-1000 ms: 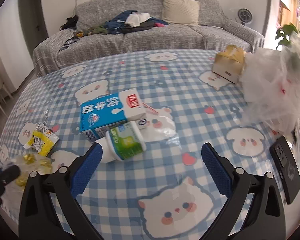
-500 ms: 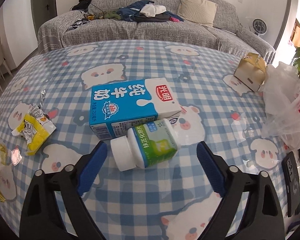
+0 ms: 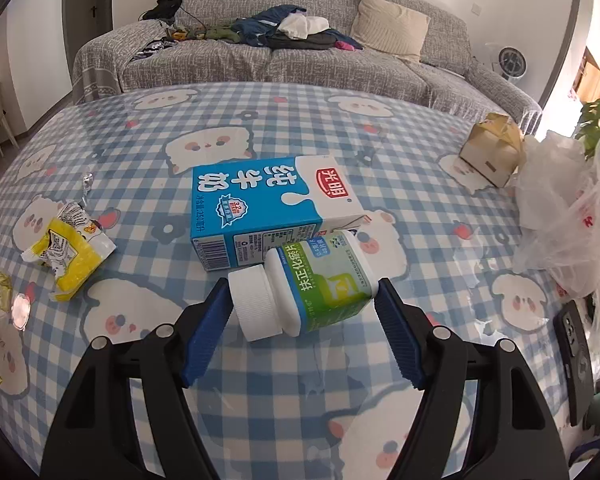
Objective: Collect trash
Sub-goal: 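Close the right tool on the white-and-green bottle while the left tool holds the clear bag, then lift the bag and bottle and carry both down over the black bin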
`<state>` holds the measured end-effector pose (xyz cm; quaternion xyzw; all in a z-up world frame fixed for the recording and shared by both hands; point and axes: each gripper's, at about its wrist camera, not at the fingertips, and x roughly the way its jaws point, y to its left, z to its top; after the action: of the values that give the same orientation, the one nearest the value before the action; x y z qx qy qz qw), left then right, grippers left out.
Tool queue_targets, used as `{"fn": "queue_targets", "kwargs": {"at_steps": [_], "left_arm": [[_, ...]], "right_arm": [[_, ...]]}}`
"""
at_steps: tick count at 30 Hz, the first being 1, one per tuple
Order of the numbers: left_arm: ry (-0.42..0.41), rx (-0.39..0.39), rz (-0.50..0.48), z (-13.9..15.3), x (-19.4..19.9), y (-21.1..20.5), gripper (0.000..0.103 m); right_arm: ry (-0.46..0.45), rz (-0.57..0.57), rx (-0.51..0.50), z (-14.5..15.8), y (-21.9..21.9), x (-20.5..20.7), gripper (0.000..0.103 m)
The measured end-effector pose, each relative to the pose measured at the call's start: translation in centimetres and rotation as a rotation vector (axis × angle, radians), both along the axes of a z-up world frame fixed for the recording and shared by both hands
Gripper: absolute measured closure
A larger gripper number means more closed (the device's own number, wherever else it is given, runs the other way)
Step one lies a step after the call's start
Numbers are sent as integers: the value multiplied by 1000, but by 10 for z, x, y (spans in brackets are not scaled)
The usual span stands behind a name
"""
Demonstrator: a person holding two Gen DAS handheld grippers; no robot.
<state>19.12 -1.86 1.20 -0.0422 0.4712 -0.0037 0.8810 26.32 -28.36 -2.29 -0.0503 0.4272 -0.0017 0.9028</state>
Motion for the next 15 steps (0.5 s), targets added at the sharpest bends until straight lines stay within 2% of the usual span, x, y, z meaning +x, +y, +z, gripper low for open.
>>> {"fn": "queue_targets", "kwargs": {"at_steps": [15], "left_arm": [[-35,-12,-7,12,-33,-5,90]], "right_arm": [[-81,-13,50,49,6,-68,33]]}}
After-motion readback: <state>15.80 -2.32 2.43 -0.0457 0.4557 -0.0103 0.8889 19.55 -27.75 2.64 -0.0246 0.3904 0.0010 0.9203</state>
